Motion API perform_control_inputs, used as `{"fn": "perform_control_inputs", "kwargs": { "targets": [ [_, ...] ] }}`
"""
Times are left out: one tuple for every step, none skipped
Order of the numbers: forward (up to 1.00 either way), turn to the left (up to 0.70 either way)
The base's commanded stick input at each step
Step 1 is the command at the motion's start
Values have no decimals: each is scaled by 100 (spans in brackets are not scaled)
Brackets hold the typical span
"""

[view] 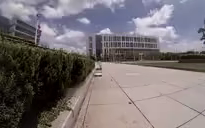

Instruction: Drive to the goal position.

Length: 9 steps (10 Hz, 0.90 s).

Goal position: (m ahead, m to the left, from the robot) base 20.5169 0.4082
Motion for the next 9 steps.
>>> {"fn": "perform_control_inputs", "kwargs": {
  "targets": [
    [4, 0],
    [4, 0],
    [4, 0],
    [4, 0],
    [4, 0],
    [3, 0],
    [0, 0],
    [1, 0],
    [3, 0]
  ]
}}
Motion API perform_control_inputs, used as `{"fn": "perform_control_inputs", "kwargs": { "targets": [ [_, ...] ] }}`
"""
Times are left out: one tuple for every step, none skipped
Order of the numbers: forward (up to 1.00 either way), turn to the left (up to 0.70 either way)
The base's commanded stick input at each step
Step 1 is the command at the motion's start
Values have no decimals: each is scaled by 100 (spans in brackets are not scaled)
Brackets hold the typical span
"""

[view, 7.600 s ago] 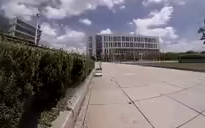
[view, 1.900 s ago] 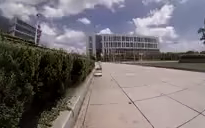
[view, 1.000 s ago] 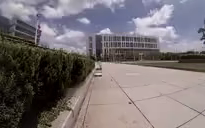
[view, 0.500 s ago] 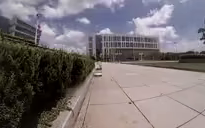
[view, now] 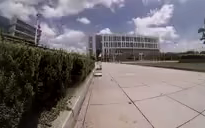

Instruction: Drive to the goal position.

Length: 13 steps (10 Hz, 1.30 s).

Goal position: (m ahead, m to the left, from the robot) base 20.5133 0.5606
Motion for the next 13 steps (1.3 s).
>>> {"fn": "perform_control_inputs", "kwargs": {
  "targets": [
    [4, 0],
    [4, 0],
    [4, 0],
    [4, 0],
    [4, 0],
    [4, 0],
    [4, 0],
    [4, 0],
    [4, 0],
    [4, 0],
    [4, 0],
    [4, 0],
    [4, 0]
  ]
}}
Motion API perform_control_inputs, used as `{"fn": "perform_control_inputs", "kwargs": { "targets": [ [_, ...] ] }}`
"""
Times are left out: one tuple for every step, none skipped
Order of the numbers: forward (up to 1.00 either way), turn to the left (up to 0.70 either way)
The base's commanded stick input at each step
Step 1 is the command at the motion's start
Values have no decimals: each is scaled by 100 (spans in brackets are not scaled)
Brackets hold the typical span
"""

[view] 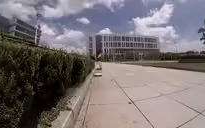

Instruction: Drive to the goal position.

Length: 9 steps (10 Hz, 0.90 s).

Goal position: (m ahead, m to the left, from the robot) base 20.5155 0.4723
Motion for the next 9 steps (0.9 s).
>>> {"fn": "perform_control_inputs", "kwargs": {
  "targets": [
    [1, 0],
    [4, 0],
    [4, 0],
    [1, 0],
    [3, 0],
    [4, 0],
    [2, 0],
    [2, 0],
    [3, 0]
  ]
}}
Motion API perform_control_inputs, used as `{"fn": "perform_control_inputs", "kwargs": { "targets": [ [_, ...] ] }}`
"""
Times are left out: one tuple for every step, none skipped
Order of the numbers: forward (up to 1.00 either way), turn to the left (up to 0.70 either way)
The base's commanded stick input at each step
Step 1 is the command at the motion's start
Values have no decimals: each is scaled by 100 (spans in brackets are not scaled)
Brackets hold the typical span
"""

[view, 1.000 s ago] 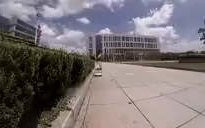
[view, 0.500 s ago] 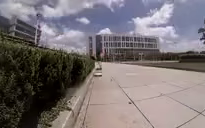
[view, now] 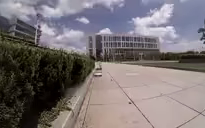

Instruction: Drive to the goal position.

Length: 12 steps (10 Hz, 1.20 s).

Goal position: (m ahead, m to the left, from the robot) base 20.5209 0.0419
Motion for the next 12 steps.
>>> {"fn": "perform_control_inputs", "kwargs": {
  "targets": [
    [0, 0],
    [3, 0],
    [4, 0],
    [4, 0],
    [4, 0],
    [4, 0],
    [4, 0],
    [4, 0],
    [4, 0],
    [4, 0],
    [4, 0],
    [4, 0]
  ]
}}
